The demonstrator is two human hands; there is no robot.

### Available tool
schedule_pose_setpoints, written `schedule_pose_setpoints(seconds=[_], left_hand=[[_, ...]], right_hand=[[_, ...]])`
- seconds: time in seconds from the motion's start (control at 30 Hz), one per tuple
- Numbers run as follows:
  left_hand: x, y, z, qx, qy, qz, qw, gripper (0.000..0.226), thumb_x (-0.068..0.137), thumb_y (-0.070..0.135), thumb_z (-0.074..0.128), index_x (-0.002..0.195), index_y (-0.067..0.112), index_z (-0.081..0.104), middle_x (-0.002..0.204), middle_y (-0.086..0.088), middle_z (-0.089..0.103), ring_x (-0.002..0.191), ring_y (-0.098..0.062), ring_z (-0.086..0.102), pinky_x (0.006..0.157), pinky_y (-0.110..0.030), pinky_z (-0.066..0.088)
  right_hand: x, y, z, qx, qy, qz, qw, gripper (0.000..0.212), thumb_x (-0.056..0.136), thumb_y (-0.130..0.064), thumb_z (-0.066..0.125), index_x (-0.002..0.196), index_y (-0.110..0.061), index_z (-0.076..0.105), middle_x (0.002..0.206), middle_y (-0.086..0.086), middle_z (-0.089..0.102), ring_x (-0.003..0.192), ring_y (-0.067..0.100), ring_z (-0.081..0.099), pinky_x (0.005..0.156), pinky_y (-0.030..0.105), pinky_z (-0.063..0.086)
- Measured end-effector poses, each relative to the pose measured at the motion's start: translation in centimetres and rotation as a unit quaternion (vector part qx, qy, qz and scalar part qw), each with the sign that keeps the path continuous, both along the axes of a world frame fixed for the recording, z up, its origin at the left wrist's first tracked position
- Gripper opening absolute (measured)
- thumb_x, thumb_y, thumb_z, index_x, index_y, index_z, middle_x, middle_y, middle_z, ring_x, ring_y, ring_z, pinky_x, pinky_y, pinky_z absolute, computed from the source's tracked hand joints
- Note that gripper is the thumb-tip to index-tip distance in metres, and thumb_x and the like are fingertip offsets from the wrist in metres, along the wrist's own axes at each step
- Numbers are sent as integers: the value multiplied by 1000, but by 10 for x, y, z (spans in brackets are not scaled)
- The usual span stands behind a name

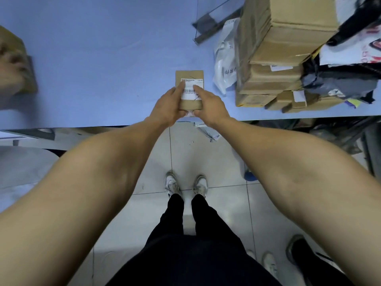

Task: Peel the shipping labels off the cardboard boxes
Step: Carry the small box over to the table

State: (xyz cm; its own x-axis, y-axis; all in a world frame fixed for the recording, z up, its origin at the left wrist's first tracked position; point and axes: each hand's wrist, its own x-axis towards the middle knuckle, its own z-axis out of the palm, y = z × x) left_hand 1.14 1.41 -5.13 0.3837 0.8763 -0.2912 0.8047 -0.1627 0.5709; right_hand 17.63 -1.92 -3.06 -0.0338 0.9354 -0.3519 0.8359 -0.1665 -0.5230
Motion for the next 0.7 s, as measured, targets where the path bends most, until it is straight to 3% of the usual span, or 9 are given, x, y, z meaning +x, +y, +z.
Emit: schedule_pose_setpoints(seconds=[0.23, 0.37, 0.57, 0.7], left_hand=[[-4, -50, 26, 15, -32, 29, 999, 92, 84, 17, 72, 158, 21, 17, 139, -11, 51, 123, -31, 52, 100, -44, 46], [-6, -88, 40, 33, 3, 65, 997, 94, 83, 25, 73, 158, 19, 17, 137, -11, 53, 122, -29, 53, 97, -37, 45], [-23, -182, 65, 42, 31, 209, 977, 96, 82, 22, 74, 158, 20, 15, 139, -12, 54, 123, -29, 53, 101, -37, 44], [-45, -279, 72, 28, 17, 329, 944, 95, 81, 19, 73, 158, 23, 18, 129, -9, 60, 113, -28, 58, 93, -37, 49]], right_hand=[[0, -43, 32, 16, -25, 35, 999, 79, 84, -21, 68, 152, -24, 28, 136, 11, 51, 121, 29, 50, 98, 36, 43], [-2, -67, 45, 35, -39, 84, 995, 76, 85, -21, 67, 151, -24, 29, 134, 13, 52, 119, 32, 51, 95, 38, 45], [-25, -118, 55, 58, -36, 221, 973, 74, 85, -23, 65, 150, -25, 29, 129, 13, 55, 114, 33, 52, 88, 36, 43], [-62, -173, 58, 61, -26, 345, 936, 70, 87, -19, 62, 149, -21, 31, 125, 10, 57, 108, 30, 57, 76, 28, 38]])
